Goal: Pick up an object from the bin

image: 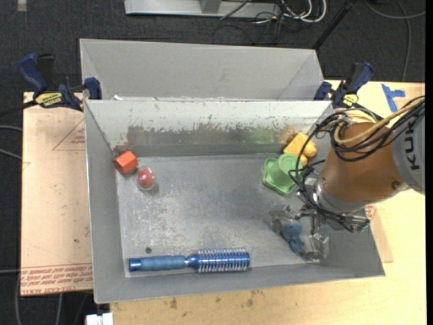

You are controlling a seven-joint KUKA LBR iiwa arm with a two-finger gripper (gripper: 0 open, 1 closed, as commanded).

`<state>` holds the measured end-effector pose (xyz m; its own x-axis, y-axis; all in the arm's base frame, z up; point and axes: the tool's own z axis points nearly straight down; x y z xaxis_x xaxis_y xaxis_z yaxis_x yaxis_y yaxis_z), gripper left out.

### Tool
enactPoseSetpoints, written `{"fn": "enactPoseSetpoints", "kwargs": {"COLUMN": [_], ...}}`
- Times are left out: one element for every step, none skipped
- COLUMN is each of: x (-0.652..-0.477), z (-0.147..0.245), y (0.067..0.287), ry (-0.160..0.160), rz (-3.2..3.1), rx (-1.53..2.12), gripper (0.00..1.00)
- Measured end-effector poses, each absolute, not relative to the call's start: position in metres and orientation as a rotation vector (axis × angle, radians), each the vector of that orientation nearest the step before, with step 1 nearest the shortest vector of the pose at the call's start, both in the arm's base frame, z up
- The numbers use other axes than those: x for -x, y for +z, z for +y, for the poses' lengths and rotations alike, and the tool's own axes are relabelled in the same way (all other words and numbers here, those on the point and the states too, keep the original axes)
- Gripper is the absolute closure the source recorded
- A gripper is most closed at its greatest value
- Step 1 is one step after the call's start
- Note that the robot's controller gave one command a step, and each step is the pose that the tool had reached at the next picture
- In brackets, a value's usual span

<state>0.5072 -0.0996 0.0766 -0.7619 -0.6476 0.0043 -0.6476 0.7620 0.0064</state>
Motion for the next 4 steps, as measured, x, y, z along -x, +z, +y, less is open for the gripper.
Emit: {"fn": "enactPoseSetpoints", "kwargs": {"x": [-0.534, -0.567, -0.501, -0.553], "z": [-0.123, -0.111, -0.103, -0.140], "y": [0.072, 0.070, 0.076, 0.073], "ry": [-0.032, -0.009, -0.006, -0.017], "rz": [-2.533, -2.522, -2.158, -2.131], "rx": [-1.873, -1.885, -2.288, -2.329], "gripper": [0.00, 0.00, 0.00, 0.00]}}
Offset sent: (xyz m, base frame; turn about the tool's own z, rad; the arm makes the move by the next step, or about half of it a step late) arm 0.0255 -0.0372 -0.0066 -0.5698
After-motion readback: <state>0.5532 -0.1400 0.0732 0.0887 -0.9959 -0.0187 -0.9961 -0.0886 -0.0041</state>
